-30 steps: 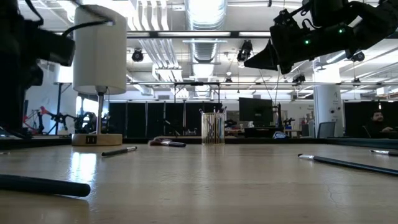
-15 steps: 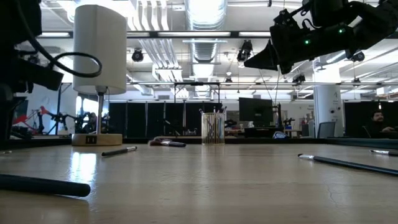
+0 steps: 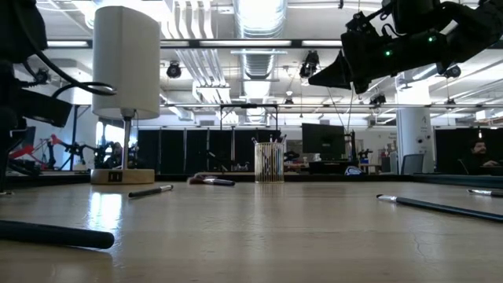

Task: Put items in baskets/containers
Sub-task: Put the liner brush into the gold container

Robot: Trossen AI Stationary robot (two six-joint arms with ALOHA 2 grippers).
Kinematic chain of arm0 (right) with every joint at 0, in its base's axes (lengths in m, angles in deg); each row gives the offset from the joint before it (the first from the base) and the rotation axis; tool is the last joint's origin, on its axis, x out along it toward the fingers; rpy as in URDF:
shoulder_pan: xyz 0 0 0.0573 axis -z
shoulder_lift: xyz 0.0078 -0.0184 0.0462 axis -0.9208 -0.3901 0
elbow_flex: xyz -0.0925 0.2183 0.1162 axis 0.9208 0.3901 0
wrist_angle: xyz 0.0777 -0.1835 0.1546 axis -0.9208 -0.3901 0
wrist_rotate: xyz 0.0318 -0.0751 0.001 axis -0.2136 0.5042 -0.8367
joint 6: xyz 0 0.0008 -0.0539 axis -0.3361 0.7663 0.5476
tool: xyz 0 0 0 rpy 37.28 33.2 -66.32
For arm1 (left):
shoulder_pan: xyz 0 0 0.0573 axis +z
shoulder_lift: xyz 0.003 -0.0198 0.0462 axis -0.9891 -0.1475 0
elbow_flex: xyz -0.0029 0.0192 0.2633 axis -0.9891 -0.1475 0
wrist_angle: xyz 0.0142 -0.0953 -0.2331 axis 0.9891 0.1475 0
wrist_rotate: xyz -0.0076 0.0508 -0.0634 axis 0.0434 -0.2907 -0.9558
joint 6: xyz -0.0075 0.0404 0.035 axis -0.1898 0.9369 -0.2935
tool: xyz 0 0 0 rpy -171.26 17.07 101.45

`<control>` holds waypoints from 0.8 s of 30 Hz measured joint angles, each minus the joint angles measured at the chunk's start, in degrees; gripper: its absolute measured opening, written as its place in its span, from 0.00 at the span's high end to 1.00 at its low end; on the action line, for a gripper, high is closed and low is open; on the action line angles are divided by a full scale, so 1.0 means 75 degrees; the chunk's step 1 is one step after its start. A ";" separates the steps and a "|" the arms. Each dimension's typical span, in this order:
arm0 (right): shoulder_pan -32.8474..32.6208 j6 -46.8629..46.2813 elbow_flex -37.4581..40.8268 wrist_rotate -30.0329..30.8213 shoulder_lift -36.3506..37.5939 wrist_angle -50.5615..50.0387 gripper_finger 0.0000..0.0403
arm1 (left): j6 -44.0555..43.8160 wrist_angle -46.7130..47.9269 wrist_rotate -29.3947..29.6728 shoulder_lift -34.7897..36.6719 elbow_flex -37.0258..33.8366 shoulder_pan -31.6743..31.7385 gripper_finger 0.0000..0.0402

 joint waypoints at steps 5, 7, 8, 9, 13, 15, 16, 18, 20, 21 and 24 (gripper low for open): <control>0.0000 0.0031 0.0000 0.0003 0.0000 0.0009 0.98 | -0.0145 -0.0363 0.0273 -0.0002 -0.0075 0.0002 0.98; 0.0000 0.0031 0.0000 0.0003 0.0000 0.0009 0.98 | -0.0092 -0.0390 0.0333 -0.0032 0.0019 0.0023 0.98; 0.0000 0.0031 0.0000 0.0003 0.0000 0.0010 0.98 | -0.0075 -0.0419 0.0373 -0.0038 0.0042 0.0029 0.98; 0.0000 0.0031 0.0000 0.0003 0.0000 0.0012 0.98 | -0.0069 -0.0443 0.0411 -0.0049 0.0077 0.0037 0.98; 0.0000 0.0031 0.0000 0.0003 0.0000 0.0021 0.98 | -0.0029 -0.0658 0.0621 -0.0052 0.0216 0.0116 0.99; 0.0000 0.0031 0.0000 0.0003 0.0000 0.0021 0.98 | 0.0084 -0.0731 0.0717 -0.0052 0.0320 0.0183 0.99; 0.0000 0.0031 0.0000 0.0003 0.0000 0.0024 0.98 | 0.0156 -0.0757 0.0759 -0.0052 0.0381 0.0227 0.99; 0.0000 0.0031 0.0000 0.0003 0.0000 0.0024 0.98 | 0.0328 -0.0803 0.0813 -0.0058 0.0526 0.0335 0.99; 0.0000 0.0031 0.0000 0.0003 0.0000 0.0025 0.98 | 0.0526 -0.0982 0.0987 -0.0078 0.0664 0.0453 1.00; 0.0000 0.0030 0.0000 0.0002 0.0000 0.0027 0.98 | 0.0658 -0.1150 0.1101 -0.0082 0.0796 0.0509 1.00; 0.0003 0.0028 0.0000 0.0003 0.0000 0.0027 0.98 | 0.1106 -0.1284 0.1325 -0.0062 0.1045 0.0672 1.00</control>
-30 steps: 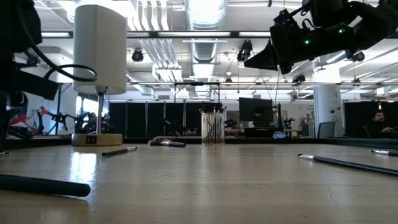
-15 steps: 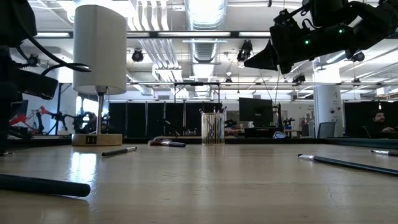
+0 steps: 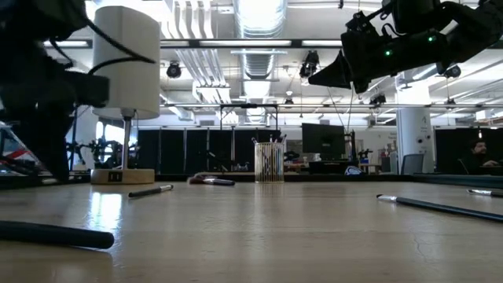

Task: Put items in baskets/containers
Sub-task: Put the liner brush into the gold container

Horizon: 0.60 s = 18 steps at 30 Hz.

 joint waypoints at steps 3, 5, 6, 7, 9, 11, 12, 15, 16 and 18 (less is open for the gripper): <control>-0.0003 0.0000 0.0000 0.0000 0.0000 -0.0001 0.98 | 0.0498 -0.0200 0.0168 -0.0006 0.0364 0.0202 1.00; -0.0001 0.0000 0.0000 0.0000 0.0000 0.0000 0.98 | 0.0898 -0.0246 0.0358 0.0004 0.0621 0.0322 1.00; -0.0001 0.0001 0.0000 0.0000 0.0000 0.0000 0.98 | 0.1128 -0.0297 0.0436 0.0001 0.0745 0.0375 1.00; -0.0002 0.0002 0.0000 0.0000 0.0000 0.0000 0.98 | 0.1364 -0.0412 0.0502 -0.0002 0.0878 0.0442 1.00; 0.0000 0.0001 0.0000 0.0000 0.0000 -0.0003 0.98 | 0.1913 -0.0785 0.0688 0.0004 0.1175 0.0572 1.00; -0.0001 0.0000 0.0000 0.0000 0.0000 -0.0003 0.98 | 0.2554 -0.1169 0.0915 0.0004 0.1408 0.0688 1.00; -0.0002 -0.0004 0.0000 0.0000 0.0000 -0.0003 0.98 | 0.2902 -0.1458 0.1058 0.0004 0.1503 0.0745 1.00; -0.0003 -0.0066 0.0000 -0.0003 0.0000 -0.0015 0.98 | 0.4019 -0.2590 0.1305 0.0004 0.1666 0.0932 1.00; -0.0003 -0.0067 0.0002 -0.0003 0.0000 -0.0014 0.98 | 0.4393 -0.2994 0.1338 0.0007 0.1664 0.0990 1.00; -0.0006 -0.0092 0.0033 -0.0004 0.0000 -0.0012 0.98 | 0.5089 -0.3916 0.1350 0.0001 0.1599 0.1132 1.00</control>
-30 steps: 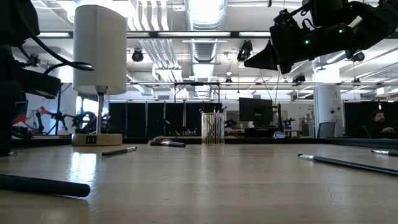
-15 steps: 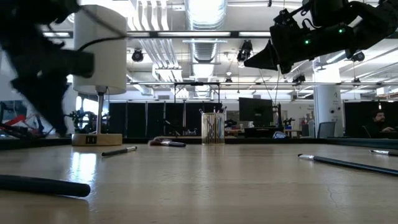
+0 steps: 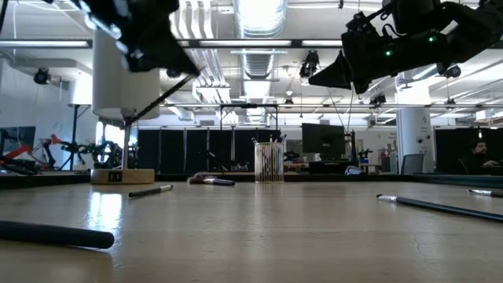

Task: Put items in baskets/containers
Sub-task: Put the liner brush into the gold container

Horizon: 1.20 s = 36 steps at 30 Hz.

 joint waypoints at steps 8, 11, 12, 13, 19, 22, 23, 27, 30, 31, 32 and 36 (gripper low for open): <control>-0.0141 -0.0432 0.0606 -0.0515 -0.1169 0.2704 0.98 | 0.2359 -0.5267 -0.1016 -0.0247 -0.1084 0.0605 1.00; -0.0178 -0.0771 0.0580 -0.1561 -0.2028 0.3931 0.98 | 0.2640 -0.6652 -0.1736 -0.0478 -0.1387 0.0991 1.00; -0.0189 -0.0919 0.0464 -0.1869 -0.2301 0.4209 0.98 | 0.2696 -0.7016 -0.1960 -0.0557 -0.1439 0.1120 1.00; -0.0219 -0.1057 0.0314 -0.2105 -0.2561 0.4439 0.98 | 0.2745 -0.7292 -0.2159 -0.0620 -0.1491 0.1242 1.00; -0.0461 -0.1184 -0.0666 -0.2451 -0.3553 0.4688 0.93 | 0.2852 -0.8409 -0.3036 -0.0892 -0.1586 0.1866 1.00; -0.0550 -0.1187 -0.1023 -0.2484 -0.3695 0.4692 0.86 | 0.2844 -0.8475 -0.3185 -0.0912 -0.1591 0.2045 1.00; -0.0569 -0.1158 -0.1119 -0.2519 -0.3701 0.4654 0.83 | 0.2839 -0.8473 -0.3205 -0.0912 -0.1591 0.2082 1.00; -0.0615 -0.1075 -0.1484 -0.2680 -0.3678 0.4217 0.73 | 0.2810 -0.8473 -0.3209 -0.0912 -0.1591 0.2157 1.00; -0.0631 -0.0973 -0.1799 -0.2680 -0.3725 0.3917 0.68 | 0.2802 -0.8473 -0.3212 -0.0909 -0.1588 0.2174 1.00; -0.0636 -0.0930 -0.1885 -0.2690 -0.3755 0.3844 0.67 | 0.2799 -0.8467 -0.3212 -0.0910 -0.1588 0.2174 1.00; -0.0647 -0.0889 -0.1968 -0.2751 -0.3797 0.3751 0.66 | 0.2799 -0.8467 -0.3206 -0.0909 -0.1588 0.2177 1.00; -0.0649 -0.0850 -0.2329 -0.3312 -0.3997 0.3690 0.66 | 0.2799 -0.8469 -0.3185 -0.0909 -0.1591 0.2192 1.00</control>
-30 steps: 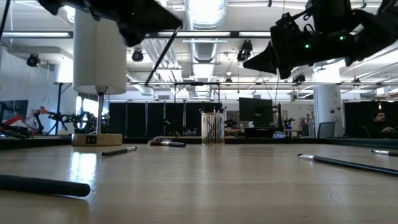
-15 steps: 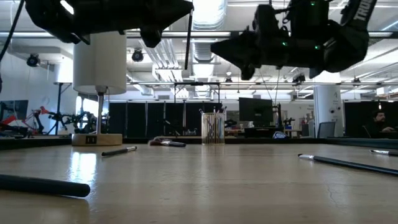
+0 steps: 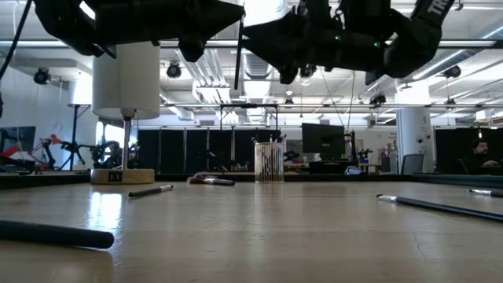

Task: Put items in baskets/containers
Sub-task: Put the liner brush into the gold container

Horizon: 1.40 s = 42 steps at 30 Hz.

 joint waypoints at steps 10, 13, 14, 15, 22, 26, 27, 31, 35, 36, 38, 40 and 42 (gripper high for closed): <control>-0.0001 0.0294 -0.0478 -0.0103 -0.0206 -0.0268 0.82 | 0.0050 0.0034 0.0035 0.0000 -0.0003 0.0039 1.00; 0.0005 0.0367 -0.0498 -0.0096 -0.0199 -0.0333 0.93 | 0.0084 0.0072 0.0032 0.0003 -0.0003 0.0039 1.00; 0.0005 0.0382 -0.0476 -0.0082 -0.0190 -0.0349 0.95 | 0.0074 0.0083 0.0064 0.0003 -0.0006 0.0039 0.99; 0.0011 0.0389 -0.0457 -0.0044 -0.0183 -0.0353 0.95 | -0.0030 0.0086 0.0190 0.0003 -0.0006 0.0034 0.98; 0.0847 0.0222 -0.0214 0.0100 -0.0030 -0.0470 0.96 | -0.0283 0.0675 0.0714 0.0123 -0.0010 0.0126 0.86; 0.1914 0.0144 -0.0132 0.0526 -0.0008 -0.0551 0.96 | -0.0190 0.0698 0.0714 0.0154 -0.0115 0.0217 0.81; 0.2210 0.0151 -0.0145 0.0529 -0.0011 -0.0612 0.96 | -0.0161 0.0703 0.0718 0.0154 -0.0150 0.0248 0.81; 0.3369 0.0140 -0.0377 0.0530 -0.0189 -0.0621 0.96 | -0.0149 0.0700 0.0717 0.0154 -0.0295 0.0355 0.80; 0.4130 0.0195 -0.0919 0.0527 -0.0687 -0.0603 0.96 | -0.0146 0.0669 0.0716 0.0154 -0.0452 0.0406 0.81; 0.4240 0.0233 -0.1091 0.0522 -0.0874 -0.0624 0.96 | -0.0145 0.0667 0.0717 0.0154 -0.0498 0.0409 0.81; 0.4423 0.0300 -0.1486 0.0461 -0.1274 -0.0768 0.96 | -0.0145 0.0679 0.0714 0.0154 -0.0553 0.0415 0.81; 0.4562 0.0287 -0.1901 0.0413 -0.1650 -0.1181 0.96 | -0.0143 0.0682 0.0715 0.0154 -0.0621 0.0415 0.81; 0.4619 0.0247 -0.2299 0.0405 -0.1975 -0.1735 0.96 | -0.0140 0.0690 0.0714 0.0154 -0.0673 0.0415 0.81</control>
